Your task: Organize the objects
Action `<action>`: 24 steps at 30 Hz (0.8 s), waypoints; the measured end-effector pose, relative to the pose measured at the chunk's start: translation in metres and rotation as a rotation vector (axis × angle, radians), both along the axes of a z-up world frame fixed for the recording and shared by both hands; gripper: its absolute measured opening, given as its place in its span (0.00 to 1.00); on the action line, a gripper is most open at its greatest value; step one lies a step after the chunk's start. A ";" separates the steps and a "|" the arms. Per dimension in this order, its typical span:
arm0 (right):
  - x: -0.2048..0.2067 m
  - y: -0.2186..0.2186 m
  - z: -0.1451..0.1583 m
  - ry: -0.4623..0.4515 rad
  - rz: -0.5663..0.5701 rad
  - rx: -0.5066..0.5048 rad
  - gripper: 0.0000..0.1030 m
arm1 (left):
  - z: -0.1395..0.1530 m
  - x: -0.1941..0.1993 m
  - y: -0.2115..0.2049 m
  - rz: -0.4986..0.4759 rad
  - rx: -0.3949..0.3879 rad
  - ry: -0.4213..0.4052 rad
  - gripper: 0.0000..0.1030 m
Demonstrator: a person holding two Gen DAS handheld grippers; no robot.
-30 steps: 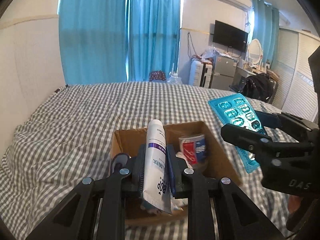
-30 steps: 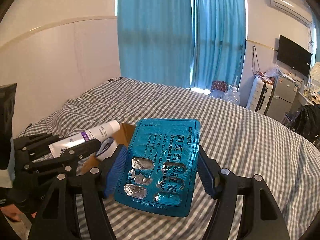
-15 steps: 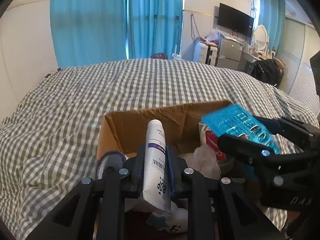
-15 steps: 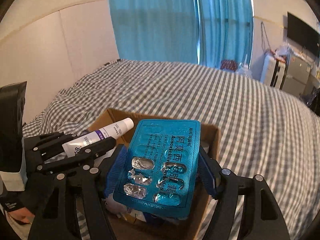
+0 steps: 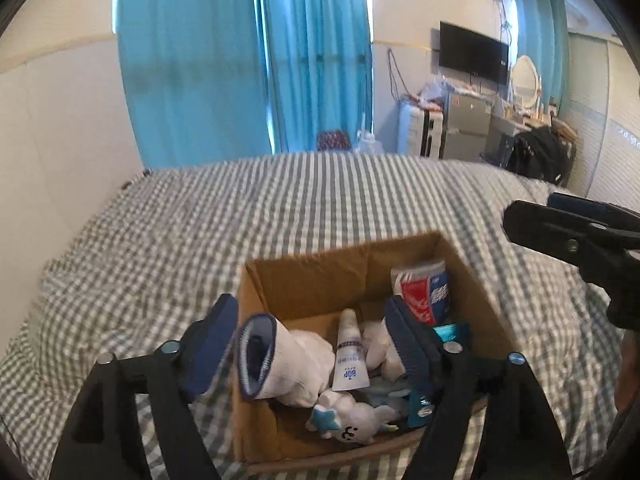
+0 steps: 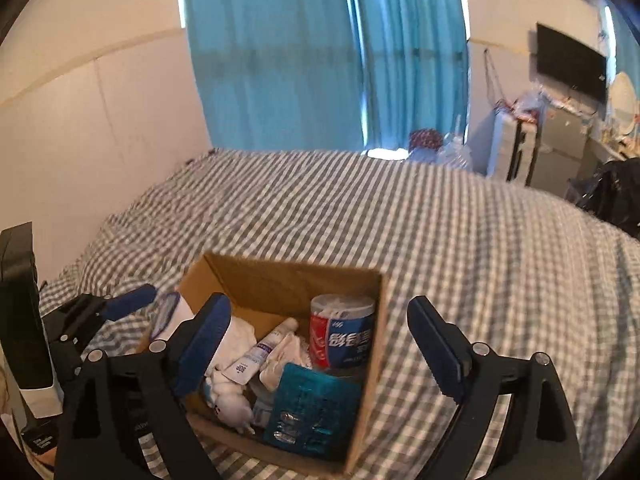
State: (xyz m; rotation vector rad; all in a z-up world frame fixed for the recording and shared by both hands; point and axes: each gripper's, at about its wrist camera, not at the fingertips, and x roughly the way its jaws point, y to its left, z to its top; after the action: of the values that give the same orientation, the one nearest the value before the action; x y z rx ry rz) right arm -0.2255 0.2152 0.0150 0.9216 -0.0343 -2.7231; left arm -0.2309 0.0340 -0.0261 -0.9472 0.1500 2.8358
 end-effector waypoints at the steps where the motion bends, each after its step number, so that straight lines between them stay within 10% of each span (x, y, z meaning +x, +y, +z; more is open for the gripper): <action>1: 0.005 0.002 0.007 0.016 -0.004 0.001 0.90 | 0.008 0.005 -0.001 0.006 0.008 0.018 0.84; 9: 0.056 0.020 0.064 0.143 -0.066 0.027 1.00 | 0.065 0.044 -0.002 0.043 0.018 0.146 1.00; 24: 0.148 0.038 0.133 0.381 -0.097 0.052 1.00 | 0.109 0.121 -0.002 0.116 0.053 0.318 1.00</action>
State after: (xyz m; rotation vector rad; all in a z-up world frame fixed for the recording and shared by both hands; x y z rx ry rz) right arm -0.0773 0.2531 0.1481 0.4095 0.0668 -2.9543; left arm -0.1102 0.0325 0.0827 -0.5039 0.0561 3.0623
